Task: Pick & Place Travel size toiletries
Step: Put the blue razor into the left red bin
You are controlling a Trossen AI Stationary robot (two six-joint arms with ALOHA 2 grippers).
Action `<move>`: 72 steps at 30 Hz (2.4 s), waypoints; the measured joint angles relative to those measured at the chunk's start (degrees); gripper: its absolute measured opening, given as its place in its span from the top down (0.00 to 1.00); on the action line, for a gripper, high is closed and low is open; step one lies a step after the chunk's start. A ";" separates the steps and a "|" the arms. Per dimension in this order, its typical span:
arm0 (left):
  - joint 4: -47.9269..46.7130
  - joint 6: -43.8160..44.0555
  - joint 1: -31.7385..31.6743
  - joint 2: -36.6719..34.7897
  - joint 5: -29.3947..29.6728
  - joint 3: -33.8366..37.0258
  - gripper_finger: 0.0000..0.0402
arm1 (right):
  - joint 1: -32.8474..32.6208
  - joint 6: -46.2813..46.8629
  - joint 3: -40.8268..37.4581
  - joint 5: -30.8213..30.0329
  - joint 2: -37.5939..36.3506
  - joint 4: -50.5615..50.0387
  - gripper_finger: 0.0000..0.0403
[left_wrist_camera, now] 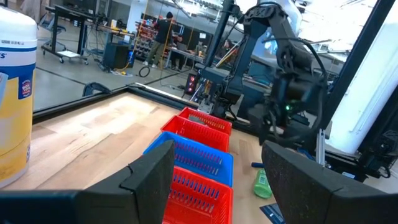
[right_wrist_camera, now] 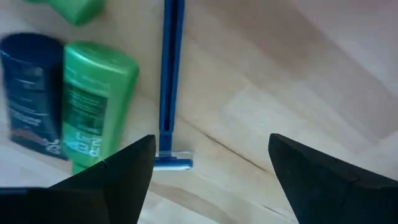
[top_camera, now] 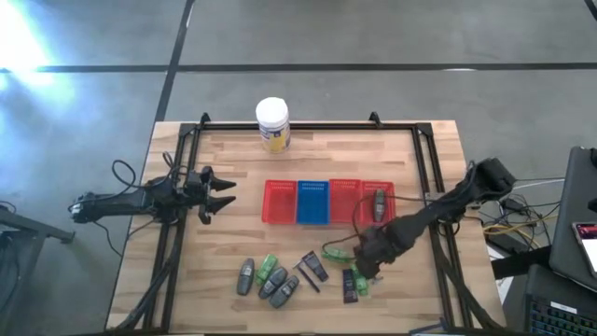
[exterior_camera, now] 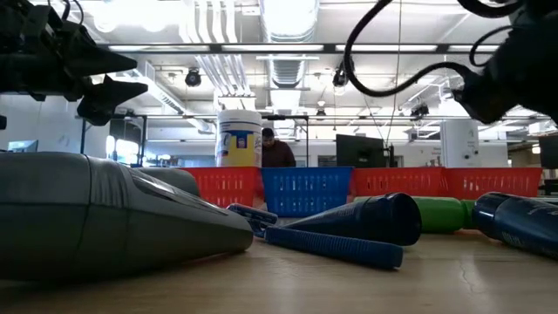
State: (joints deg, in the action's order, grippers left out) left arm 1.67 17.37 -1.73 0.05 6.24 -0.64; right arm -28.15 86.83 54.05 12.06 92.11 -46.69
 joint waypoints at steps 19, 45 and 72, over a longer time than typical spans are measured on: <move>0.00 0.00 0.00 -0.02 0.00 0.02 0.38 | -1.33 -3.19 5.40 0.21 12.08 1.06 0.45; 0.00 0.00 0.00 0.00 0.00 0.02 0.38 | -1.25 -13.42 6.85 -7.60 9.78 0.35 0.94; 8.74 35.92 0.02 0.60 3.26 0.04 0.38 | 11.98 -27.53 10.32 -10.79 -13.10 -3.56 0.94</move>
State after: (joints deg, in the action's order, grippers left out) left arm 10.41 53.29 -1.72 0.66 9.50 -0.60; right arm -16.17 59.30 64.37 1.28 79.01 -50.25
